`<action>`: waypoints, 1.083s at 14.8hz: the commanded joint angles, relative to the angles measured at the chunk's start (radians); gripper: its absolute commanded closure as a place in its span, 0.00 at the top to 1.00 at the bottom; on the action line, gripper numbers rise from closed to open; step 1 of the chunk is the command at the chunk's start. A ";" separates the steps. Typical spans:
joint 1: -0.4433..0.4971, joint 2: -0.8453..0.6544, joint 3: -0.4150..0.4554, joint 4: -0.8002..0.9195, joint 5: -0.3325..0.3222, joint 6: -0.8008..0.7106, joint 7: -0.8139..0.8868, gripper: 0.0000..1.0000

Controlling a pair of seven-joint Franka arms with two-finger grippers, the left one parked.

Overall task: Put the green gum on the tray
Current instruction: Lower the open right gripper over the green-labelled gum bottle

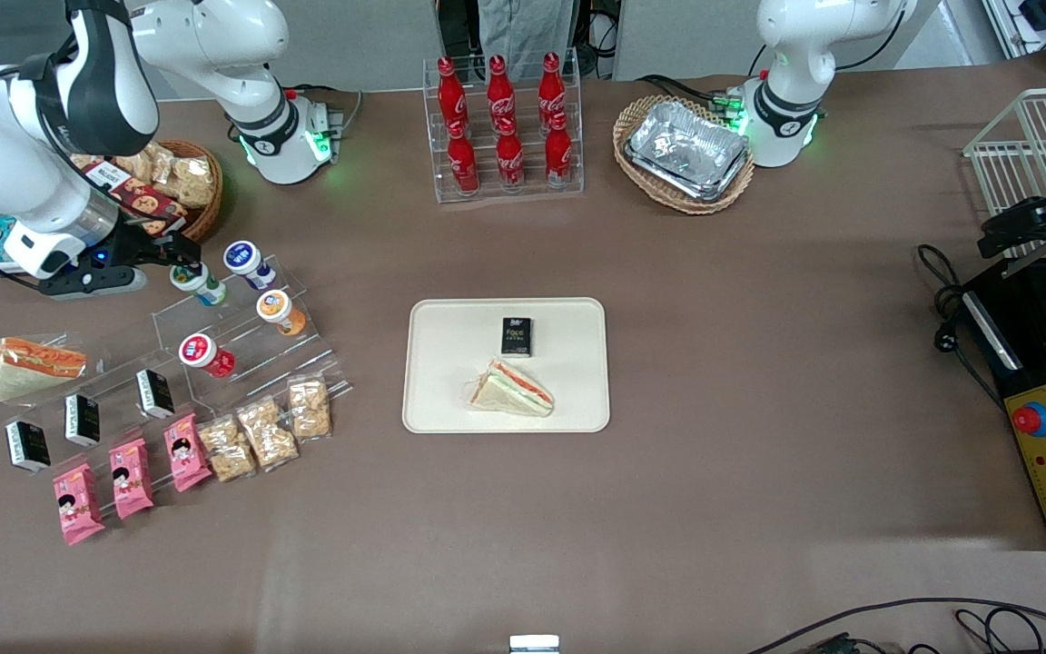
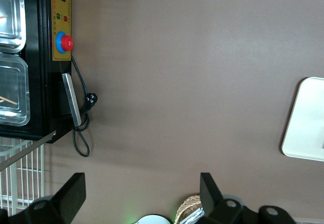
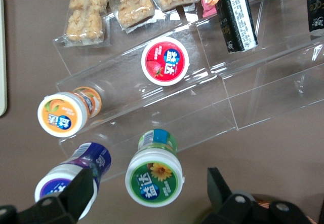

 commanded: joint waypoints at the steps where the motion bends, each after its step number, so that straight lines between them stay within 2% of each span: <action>1: -0.004 -0.023 -0.003 -0.066 -0.015 0.072 0.009 1.00; 12: -0.024 -0.004 -0.003 -0.112 -0.018 0.146 0.000 0.98; 13: -0.024 -0.004 -0.003 -0.118 -0.018 0.156 0.000 0.95; 15: -0.024 -0.003 -0.003 -0.125 -0.018 0.167 0.000 0.76; 16: -0.024 -0.003 -0.003 -0.127 -0.019 0.167 0.000 0.71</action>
